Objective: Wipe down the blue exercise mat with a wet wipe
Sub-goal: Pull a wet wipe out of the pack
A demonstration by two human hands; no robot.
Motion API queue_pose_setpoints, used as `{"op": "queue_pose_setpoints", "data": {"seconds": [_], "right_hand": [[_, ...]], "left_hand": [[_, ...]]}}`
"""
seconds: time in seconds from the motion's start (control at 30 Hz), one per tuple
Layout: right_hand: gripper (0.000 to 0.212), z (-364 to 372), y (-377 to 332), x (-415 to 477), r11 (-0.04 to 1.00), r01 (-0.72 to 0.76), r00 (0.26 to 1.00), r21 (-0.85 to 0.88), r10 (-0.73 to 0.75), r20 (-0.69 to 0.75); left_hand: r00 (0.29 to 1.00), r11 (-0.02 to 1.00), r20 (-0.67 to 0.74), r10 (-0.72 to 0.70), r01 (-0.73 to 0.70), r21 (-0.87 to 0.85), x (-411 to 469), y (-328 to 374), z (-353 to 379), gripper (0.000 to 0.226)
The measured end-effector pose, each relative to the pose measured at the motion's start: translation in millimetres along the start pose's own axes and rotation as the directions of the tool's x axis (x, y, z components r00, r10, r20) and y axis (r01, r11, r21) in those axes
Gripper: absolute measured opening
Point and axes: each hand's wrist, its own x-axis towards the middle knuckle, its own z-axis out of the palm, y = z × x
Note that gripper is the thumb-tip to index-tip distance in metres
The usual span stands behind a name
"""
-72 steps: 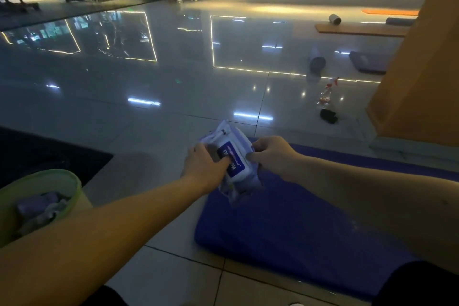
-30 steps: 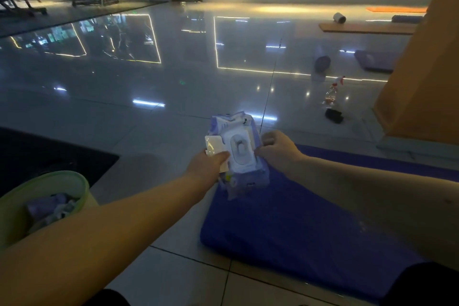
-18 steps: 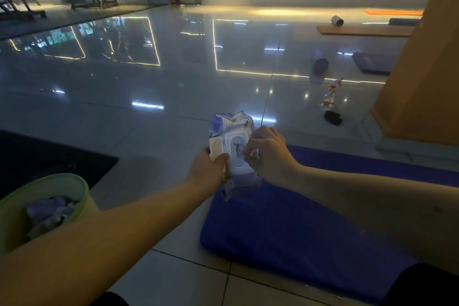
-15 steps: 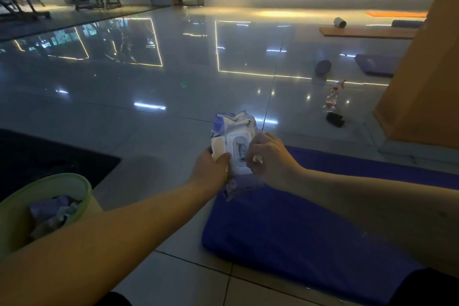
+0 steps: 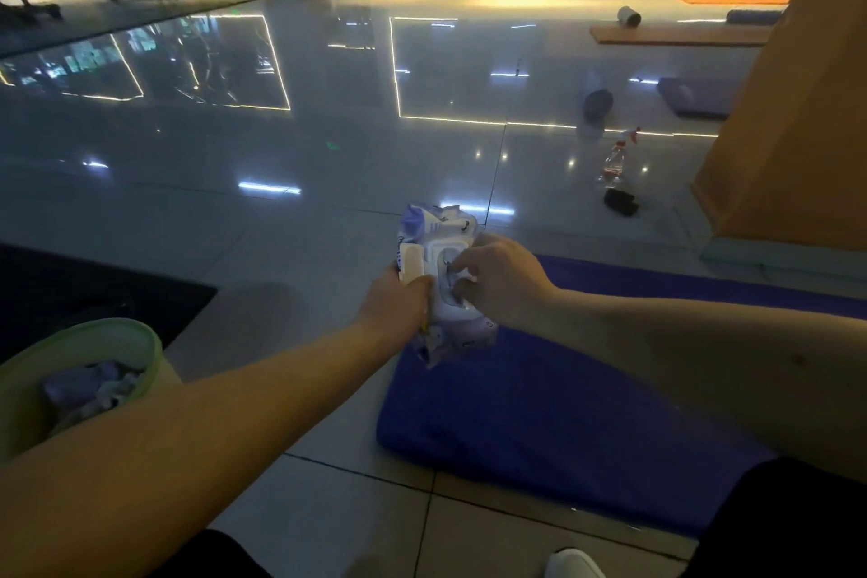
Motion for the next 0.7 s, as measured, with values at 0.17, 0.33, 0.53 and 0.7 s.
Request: {"op": "queue_pose_setpoints", "data": {"seconds": [0.17, 0.33, 0.53, 0.7], "right_hand": [[0.015, 0, -2, -2, 0.997, 0.004, 0.999, -0.073, -0.001, 0.049], [0.023, -3, -1, -4, 1.0, 0.006, 0.998, -0.021, -0.004, 0.065], [0.019, 0, -2, -2, 0.974, 0.09, 0.993, -0.206, -0.072, 0.096], [0.02, -1, -5, -6, 0.989, 0.024, 0.99, -0.146, -0.003, 0.141]], "left_hand": [[0.999, 1.0, 0.042, 0.008, -0.009, 0.018, -5, 2, 3, 0.013], [0.997, 1.0, 0.07, 0.025, -0.024, -0.015, -9, 4, 3, 0.011], [0.997, 0.999, 0.079, 0.025, -0.021, -0.04, -11, 3, 7, 0.015], [0.997, 1.0, 0.076, 0.029, -0.029, 0.0, -13, 5, 12, 0.017]]}}
